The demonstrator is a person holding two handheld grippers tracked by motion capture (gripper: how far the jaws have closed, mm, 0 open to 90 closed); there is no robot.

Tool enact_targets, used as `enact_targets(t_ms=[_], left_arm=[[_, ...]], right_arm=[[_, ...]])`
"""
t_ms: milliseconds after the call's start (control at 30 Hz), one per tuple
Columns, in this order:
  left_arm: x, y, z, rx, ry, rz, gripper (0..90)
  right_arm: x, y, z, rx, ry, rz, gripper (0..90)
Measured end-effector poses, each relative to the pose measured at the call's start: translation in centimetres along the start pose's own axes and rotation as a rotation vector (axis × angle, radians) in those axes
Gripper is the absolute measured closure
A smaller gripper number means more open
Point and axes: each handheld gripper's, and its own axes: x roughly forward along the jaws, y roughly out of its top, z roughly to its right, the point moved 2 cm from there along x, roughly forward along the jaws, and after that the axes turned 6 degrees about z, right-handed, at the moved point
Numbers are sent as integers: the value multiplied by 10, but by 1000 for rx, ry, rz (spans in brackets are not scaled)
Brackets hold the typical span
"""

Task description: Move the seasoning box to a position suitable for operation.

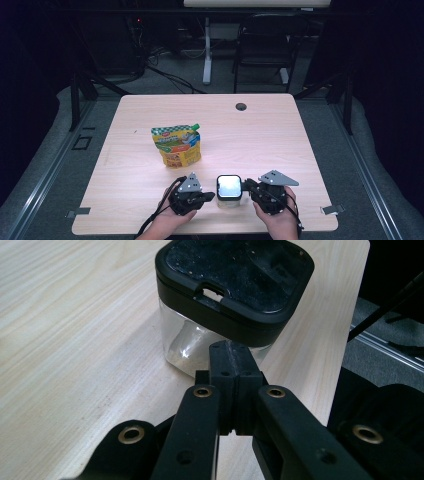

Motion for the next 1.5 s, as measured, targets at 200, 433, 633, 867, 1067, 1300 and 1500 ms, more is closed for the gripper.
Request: enact_targets(t_ms=[200,433,633,867,1067,1300,1500], left_arm=[[2,0,2,2,-7,-2,900],[1,1,2,0,-9,5,900],[-1,2,3,3,-10,17,900],[-3,5,4,7,-4,23,900],[-4,6,4,8,-11,29,900],[-5,8,5,13,-11,36,900],[-5,10,5,15,-12,44,900]], right_arm=[[0,0,0,-4,2,-4,849],[0,0,0,-1,1,-4,850],[0,0,0,0,0,-2,849],[-1,0,1,1,1,-2,850],[0,-1,1,6,3,2,850],[0,-1,1,10,3,2,849],[0,-2,0,5,9,1,819]])
